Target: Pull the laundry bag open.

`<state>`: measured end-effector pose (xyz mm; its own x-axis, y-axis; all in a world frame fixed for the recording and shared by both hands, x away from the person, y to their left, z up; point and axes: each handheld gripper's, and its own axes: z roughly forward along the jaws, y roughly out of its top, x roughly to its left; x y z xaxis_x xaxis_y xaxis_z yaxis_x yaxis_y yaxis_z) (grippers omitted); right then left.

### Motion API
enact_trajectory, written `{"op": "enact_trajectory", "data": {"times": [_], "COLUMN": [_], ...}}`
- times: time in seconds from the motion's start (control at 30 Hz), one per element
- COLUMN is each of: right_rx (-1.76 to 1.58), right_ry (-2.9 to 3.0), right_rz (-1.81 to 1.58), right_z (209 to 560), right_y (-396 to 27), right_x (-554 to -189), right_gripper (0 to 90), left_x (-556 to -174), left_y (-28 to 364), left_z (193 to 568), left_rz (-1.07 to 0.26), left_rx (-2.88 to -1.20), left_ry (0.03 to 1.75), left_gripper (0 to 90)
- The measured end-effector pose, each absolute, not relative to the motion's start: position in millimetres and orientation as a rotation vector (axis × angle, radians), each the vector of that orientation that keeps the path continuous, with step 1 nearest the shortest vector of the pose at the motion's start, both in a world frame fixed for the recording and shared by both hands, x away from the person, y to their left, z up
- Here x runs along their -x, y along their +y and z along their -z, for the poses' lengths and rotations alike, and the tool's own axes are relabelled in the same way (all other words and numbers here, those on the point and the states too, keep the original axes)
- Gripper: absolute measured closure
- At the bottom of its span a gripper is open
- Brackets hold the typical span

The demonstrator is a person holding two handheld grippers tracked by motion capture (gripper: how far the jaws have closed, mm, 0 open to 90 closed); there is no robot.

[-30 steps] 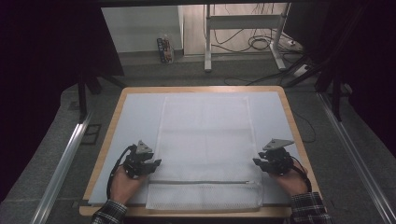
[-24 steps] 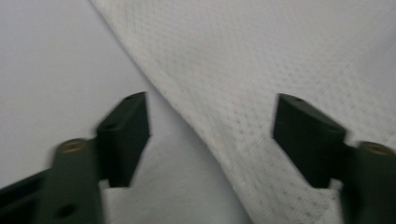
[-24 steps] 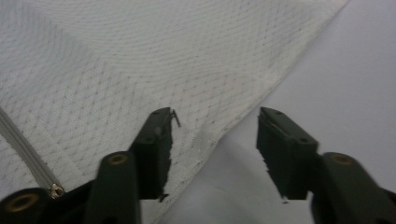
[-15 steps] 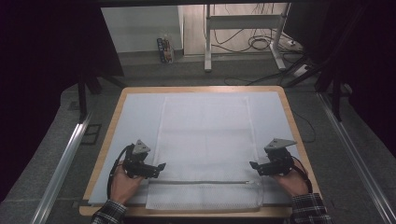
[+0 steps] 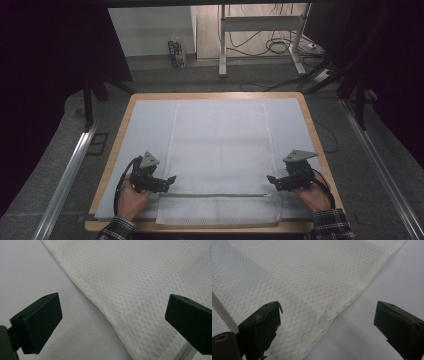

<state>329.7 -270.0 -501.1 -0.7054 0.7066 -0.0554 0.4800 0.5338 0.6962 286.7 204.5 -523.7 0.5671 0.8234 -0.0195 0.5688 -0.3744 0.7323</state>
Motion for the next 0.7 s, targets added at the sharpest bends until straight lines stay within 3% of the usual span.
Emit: {"op": "enact_trajectory", "data": {"times": [0.5,0.7], "right_rx": [-1.071,-1.092], "right_ry": [2.47,2.522], "right_rz": [-1.016,-0.952], "right_z": [498,499], "right_y": [-275,-275], "right_x": [-302,-286], "right_gripper": [2.1,9.7], "left_x": [-270,-267], "left_y": [206,205], "left_z": [525,526], "left_rz": [-0.478,-0.477], "left_rx": [-2.099,-2.106], "left_ry": [1.11,1.107], "left_gripper": [1.8,1.9]}}
